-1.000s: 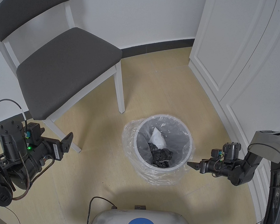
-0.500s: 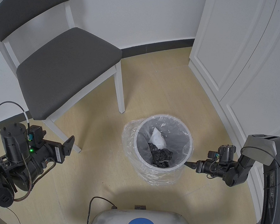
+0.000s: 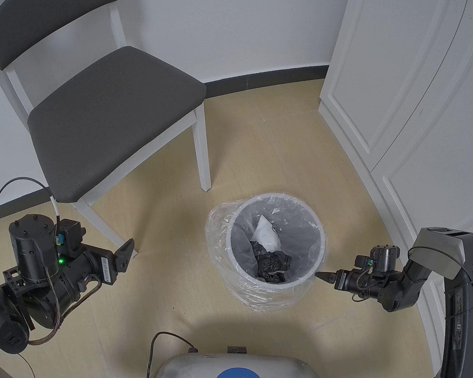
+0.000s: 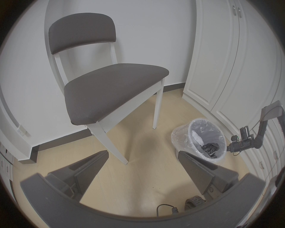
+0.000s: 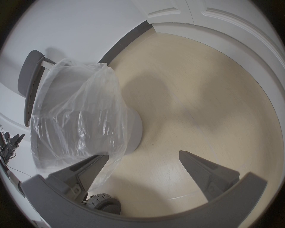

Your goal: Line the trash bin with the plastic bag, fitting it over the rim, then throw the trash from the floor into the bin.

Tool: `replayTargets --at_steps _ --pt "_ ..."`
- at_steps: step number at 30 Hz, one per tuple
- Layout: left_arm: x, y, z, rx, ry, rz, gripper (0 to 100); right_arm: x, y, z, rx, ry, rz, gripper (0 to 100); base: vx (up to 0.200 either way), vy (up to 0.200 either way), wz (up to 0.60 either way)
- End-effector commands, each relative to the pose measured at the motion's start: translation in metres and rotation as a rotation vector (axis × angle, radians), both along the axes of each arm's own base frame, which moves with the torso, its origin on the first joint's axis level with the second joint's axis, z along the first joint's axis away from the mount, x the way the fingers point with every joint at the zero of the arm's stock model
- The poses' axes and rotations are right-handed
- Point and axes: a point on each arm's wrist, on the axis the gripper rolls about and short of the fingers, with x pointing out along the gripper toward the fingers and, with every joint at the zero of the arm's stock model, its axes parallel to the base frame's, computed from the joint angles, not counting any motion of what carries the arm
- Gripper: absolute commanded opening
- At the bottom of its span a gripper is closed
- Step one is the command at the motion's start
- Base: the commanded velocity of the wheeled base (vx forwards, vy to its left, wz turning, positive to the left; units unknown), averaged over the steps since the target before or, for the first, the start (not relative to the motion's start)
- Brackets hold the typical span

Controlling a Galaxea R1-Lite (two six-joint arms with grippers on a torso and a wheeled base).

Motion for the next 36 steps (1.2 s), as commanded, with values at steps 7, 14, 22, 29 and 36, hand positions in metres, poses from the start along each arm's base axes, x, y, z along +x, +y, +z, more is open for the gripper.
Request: replayTargets --at_steps 7,14,22,29,36 --pt "-0.008 -0.003 0.007 -0.019 -0.031 -0.030 100 -0.058 -0.004 0.081 0.005 -0.059 0.016 100 0.000 0.000 0.00" --pt "-0.025 -0.003 0.031 -0.072 -0.131 -0.072 100 -0.101 -0.013 0.146 0.002 -0.194 -0.012 100 0.000 0.000 0.00" --pt "-0.051 0.003 0.061 -0.144 -0.261 -0.113 100 -0.153 -0.023 0.186 -0.039 -0.299 -0.125 100 0.000 0.000 0.00" --pt "-0.066 0.014 0.080 -0.205 -0.362 -0.106 100 -0.182 -0.042 0.223 -0.100 -0.464 -0.255 100 0.000 0.000 0.00" --pt "-0.063 0.038 0.121 -0.228 -0.526 -0.033 100 -0.205 -0.063 0.261 -0.145 -0.638 -0.366 100 0.000 0.000 0.00"
